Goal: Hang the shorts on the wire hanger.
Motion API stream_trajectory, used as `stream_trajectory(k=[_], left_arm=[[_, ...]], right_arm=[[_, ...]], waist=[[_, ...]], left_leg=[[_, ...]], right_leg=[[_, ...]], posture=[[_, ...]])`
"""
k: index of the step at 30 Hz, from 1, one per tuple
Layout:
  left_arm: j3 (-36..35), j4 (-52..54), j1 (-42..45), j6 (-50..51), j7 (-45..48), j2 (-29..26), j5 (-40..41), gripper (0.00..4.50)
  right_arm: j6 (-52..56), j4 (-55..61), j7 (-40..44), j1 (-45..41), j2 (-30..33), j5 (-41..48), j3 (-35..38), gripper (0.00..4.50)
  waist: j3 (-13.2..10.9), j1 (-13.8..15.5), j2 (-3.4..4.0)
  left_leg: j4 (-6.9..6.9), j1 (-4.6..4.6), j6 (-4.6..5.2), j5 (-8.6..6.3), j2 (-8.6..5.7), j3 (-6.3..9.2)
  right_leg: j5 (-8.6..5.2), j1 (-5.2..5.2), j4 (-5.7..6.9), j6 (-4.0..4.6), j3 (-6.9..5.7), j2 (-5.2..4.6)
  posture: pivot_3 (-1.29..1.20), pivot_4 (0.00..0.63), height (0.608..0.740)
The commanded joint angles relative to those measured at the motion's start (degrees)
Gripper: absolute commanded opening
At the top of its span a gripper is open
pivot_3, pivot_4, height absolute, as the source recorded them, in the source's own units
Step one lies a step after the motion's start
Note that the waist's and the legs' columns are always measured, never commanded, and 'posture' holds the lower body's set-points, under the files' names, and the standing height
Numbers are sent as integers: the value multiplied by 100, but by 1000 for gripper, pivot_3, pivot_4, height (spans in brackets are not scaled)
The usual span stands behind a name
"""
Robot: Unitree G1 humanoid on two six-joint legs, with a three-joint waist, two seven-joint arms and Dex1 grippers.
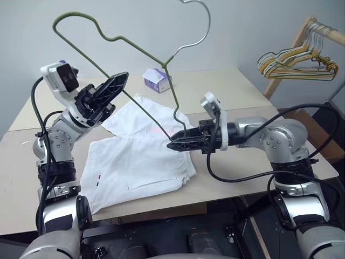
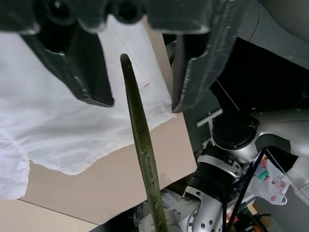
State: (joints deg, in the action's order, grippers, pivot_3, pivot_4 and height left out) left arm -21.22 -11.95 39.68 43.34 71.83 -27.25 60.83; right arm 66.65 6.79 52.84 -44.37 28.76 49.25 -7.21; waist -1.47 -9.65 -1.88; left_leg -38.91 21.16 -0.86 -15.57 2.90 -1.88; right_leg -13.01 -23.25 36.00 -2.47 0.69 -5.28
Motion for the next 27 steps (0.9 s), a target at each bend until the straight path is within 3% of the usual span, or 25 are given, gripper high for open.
stream_trajectory(k=[1, 3, 5, 13, 19, 23, 27], left_arm=[[-49, 142, 29, -166, 16, 3, -7, 0], [-43, 158, -5, -280, 14, 29, -63, 0], [-5, 176, -64, -369, 42, 50, -115, 0], [316, 280, -257, -539, -319, 158, -571, 2409], [513, 505, -692, -665, -575, -393, -1280, 4308], [716, 393, -907, -1058, -714, -814, -1982, 4473], [1230, 670, -1266, -1789, -145, -1236, -2674, 4473]], right_arm=[[-32, 120, -22, -99, -25, 27, 130, 915], [-46, 128, -46, -77, -33, 22, 135, 239], [-64, 139, -86, -57, -49, -5, 137, 23], [-136, 224, -363, 14, -273, 54, 352, 0], [179, 301, -1164, 236, -582, 571, 1330, 0], [684, 549, -1561, 659, -335, 943, 1769, 0], [1381, 1008, -1674, 1502, 367, 1308, 2066, 0]], waist=[[0, 0, 0], [0, 0, 0], [0, -6, 0], [0, -3, 0], [-1, -58, 2], [-3, -50, 4], [-5, 45, 8]], left_leg=[[0, 0, 0, 0, 0, 0], [0, 0, 0, 0, 0, 0], [0, -1, 0, 0, 1, 0], [0, 0, 0, 0, 0, 0], [2, 0, 0, 0, 1, 0], [3, 0, 0, 0, 2, 0], [8, 2, 0, -1, 1, -4]], right_leg=[[0, 0, 0, 0, 0, 0], [0, 0, 0, 0, 0, 0], [0, 0, 0, 0, 0, 1], [0, 0, 0, 0, 0, 0], [0, -1, 1, 0, 2, 1], [0, -1, 0, 0, 1, 0], [-1, -1, -10, 1, 0, -1]], posture=[[-149, 0, 740], [-150, 0, 740], [-151, 0, 740], [-162, 0, 740], [-172, 0, 740], [-164, 0, 740], [-155, 0, 740]])
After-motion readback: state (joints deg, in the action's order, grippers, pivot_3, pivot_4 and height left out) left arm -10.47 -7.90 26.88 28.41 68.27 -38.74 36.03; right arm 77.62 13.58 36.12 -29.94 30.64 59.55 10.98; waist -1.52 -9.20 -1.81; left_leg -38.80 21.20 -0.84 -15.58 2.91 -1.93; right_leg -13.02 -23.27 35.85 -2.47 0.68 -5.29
